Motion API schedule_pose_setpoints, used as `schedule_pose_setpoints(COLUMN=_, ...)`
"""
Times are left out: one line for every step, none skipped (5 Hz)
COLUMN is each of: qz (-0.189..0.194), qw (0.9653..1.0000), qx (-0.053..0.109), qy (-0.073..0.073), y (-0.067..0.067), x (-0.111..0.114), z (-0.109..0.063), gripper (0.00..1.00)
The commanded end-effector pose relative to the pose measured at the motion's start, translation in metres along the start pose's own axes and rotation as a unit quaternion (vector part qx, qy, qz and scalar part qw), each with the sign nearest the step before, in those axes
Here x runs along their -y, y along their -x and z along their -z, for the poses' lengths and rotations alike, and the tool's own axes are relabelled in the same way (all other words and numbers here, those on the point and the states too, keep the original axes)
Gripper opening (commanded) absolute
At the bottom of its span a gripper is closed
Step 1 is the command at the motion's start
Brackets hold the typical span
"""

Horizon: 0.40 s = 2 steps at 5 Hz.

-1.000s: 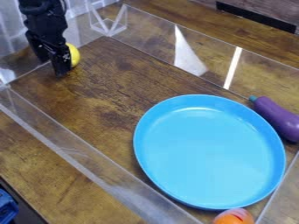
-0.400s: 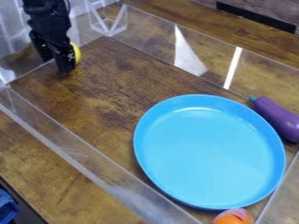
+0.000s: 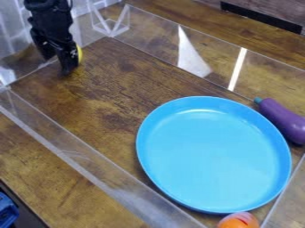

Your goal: Put the lemon on the blue tray

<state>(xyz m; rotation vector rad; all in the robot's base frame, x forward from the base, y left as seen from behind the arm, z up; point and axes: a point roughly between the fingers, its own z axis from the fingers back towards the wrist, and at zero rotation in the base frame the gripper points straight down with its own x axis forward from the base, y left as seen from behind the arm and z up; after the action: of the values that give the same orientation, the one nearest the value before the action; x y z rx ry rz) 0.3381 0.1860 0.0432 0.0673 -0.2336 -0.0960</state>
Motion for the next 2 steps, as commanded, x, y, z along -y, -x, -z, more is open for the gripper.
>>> schedule_pose_setpoints(qz=-0.002, qw=0.9984, qx=0.049, qy=-0.028, y=-0.0214, x=-0.0107, z=-0.0397, gripper=1.00)
schedule_pose_setpoints(qz=-0.009, qw=0.9984, qx=0.051, qy=-0.024, y=-0.0219, x=-0.0122, z=-0.0425, gripper=1.00)
